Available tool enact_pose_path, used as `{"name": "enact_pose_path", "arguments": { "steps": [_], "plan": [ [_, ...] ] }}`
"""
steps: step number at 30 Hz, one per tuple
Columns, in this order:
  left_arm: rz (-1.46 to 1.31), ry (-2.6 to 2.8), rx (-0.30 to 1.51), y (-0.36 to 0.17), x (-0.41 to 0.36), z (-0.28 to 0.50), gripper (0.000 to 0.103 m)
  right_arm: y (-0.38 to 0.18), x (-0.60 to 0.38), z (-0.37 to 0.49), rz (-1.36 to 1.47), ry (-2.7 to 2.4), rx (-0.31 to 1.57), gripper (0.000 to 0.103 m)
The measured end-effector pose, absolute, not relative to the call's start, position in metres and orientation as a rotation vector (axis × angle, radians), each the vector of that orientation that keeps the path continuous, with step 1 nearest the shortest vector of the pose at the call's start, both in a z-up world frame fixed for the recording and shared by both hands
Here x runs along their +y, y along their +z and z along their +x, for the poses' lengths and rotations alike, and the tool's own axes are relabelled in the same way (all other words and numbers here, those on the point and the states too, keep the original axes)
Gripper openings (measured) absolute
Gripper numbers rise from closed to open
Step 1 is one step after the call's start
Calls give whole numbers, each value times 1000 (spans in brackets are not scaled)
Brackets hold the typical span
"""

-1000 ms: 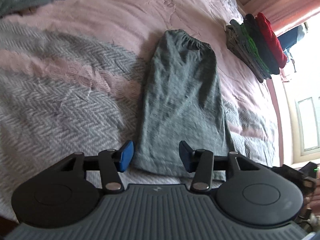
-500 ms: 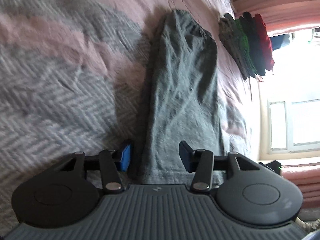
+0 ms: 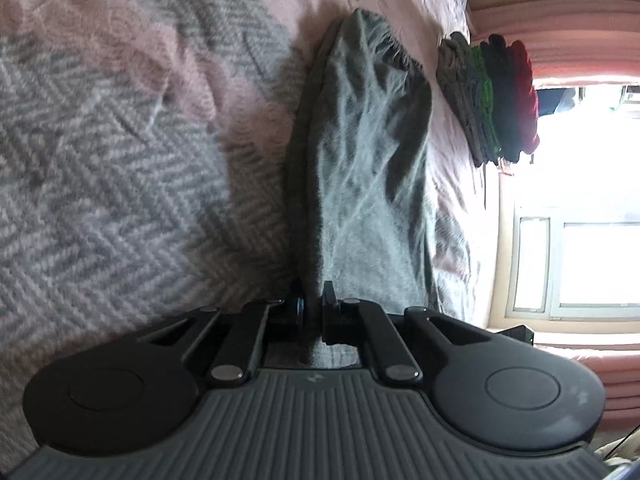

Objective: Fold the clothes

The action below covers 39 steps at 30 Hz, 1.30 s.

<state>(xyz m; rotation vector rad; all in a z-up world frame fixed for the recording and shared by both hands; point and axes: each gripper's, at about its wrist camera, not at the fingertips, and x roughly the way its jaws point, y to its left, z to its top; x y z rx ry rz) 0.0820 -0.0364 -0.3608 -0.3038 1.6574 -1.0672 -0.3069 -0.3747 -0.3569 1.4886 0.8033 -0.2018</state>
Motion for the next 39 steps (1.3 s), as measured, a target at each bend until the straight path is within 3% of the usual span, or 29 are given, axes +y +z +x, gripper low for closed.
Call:
{"name": "enact_pose_path", "arguments": {
  "steps": [12,22,25,27,29,39],
  "plan": [
    [-636,-1023,1693,-335,-74,137,5,-323,-442,-256,1695,-292,797,6],
    [-789,-876,1793,-384,-161,210,8,-351,-527,-166,1695,-460,784,6],
    [-843,-794,1798,-404,-173,226,24,-366,-537,-152,1712,-518,699,34],
    [-889,-749,1780,-412,-174,236,35,-358,-540,-151,1631,-567,623,71],
    [-901,-752,1743,-412,-170,244,44,-347,-538,-153,1533,-601,561,75],
    [-562,-984,1610,-384,-170,241,44,-339,-503,-158,1108,-522,726,74]
  ]
}}
